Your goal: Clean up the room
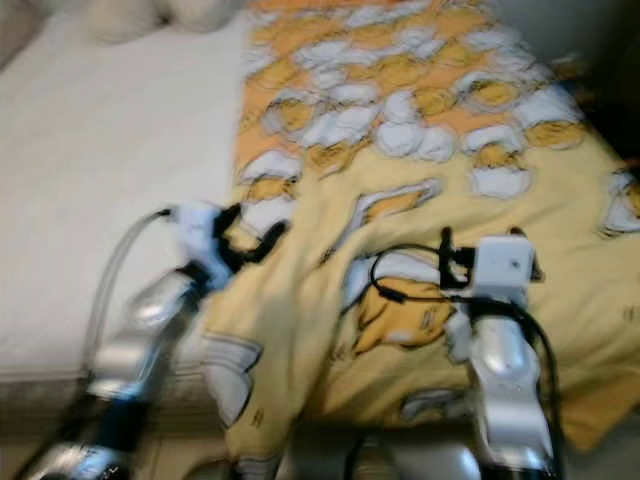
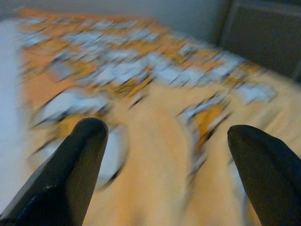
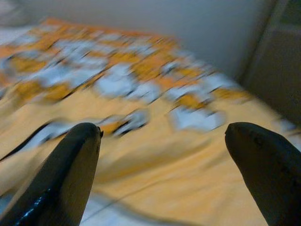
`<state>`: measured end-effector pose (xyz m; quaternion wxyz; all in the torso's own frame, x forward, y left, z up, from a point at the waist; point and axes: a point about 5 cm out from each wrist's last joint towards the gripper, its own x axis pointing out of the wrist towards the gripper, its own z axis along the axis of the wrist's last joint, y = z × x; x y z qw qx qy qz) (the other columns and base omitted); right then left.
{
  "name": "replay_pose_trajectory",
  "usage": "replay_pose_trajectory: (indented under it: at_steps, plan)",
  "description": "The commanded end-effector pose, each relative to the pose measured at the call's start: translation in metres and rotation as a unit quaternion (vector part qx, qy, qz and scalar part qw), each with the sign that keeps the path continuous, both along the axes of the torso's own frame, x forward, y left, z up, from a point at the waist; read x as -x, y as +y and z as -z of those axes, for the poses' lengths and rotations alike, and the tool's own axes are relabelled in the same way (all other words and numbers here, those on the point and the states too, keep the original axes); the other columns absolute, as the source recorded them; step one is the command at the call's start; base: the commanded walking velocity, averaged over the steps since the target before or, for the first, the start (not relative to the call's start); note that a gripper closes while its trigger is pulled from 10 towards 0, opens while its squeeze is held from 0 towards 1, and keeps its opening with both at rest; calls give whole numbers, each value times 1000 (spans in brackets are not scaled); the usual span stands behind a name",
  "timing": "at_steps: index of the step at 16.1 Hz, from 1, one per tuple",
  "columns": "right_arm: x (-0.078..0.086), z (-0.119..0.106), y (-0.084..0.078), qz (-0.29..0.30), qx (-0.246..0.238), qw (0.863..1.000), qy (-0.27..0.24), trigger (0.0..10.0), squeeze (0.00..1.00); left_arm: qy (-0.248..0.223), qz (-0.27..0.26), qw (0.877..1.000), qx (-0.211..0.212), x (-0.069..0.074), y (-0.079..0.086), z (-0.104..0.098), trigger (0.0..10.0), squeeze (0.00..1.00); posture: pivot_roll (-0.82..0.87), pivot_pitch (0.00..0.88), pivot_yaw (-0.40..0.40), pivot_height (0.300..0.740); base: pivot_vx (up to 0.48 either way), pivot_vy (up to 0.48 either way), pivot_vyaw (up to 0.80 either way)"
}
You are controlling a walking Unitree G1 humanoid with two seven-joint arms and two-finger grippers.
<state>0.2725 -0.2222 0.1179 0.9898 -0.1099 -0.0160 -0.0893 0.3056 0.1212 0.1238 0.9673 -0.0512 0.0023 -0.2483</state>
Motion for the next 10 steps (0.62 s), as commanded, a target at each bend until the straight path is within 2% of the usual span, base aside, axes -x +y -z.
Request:
replay_pose_trajectory:
  at_steps: [1,2,3,4,6,7,8,10]
  plan:
    - [-8,14,0,-3,-4,1000,26,10000,0,8,2,1000,-15,4,8,-1,10000,0,67,300,99,739,0,0,0]
    - [-25,24,1,-6,-5,999,42,10000,0,10,1,1000,-23,9,18,-6,10000,0,94,337,115,739,0,0,0]
    - [-33,28,1,-2,-3,999,50,10000,0,13,8,1000,-26,15,22,-8,10000,0,116,365,128,739,0,0,0]
    - [-49,37,2,16,5,997,69,10000,0,16,52,997,-52,45,28,-15,10000,0,175,411,148,739,0,0,0]
    - [-53,46,3,24,14,995,96,10000,0,21,60,996,-64,64,34,-21,10000,0,238,429,155,739,0,0,0]
    - [-54,56,2,28,20,992,124,10000,0,28,53,996,-64,69,38,-25,10000,0,251,431,154,739,0,0,0]
    - [-52,62,0,30,27,989,144,10000,0,30,48,996,-64,70,39,-27,10000,0,252,433,150,739,0,0,0]
    - [-39,80,-20,53,44,979,192,10000,0,39,43,996,-65,71,39,-29,10000,0,240,430,142,739,0,0,0]
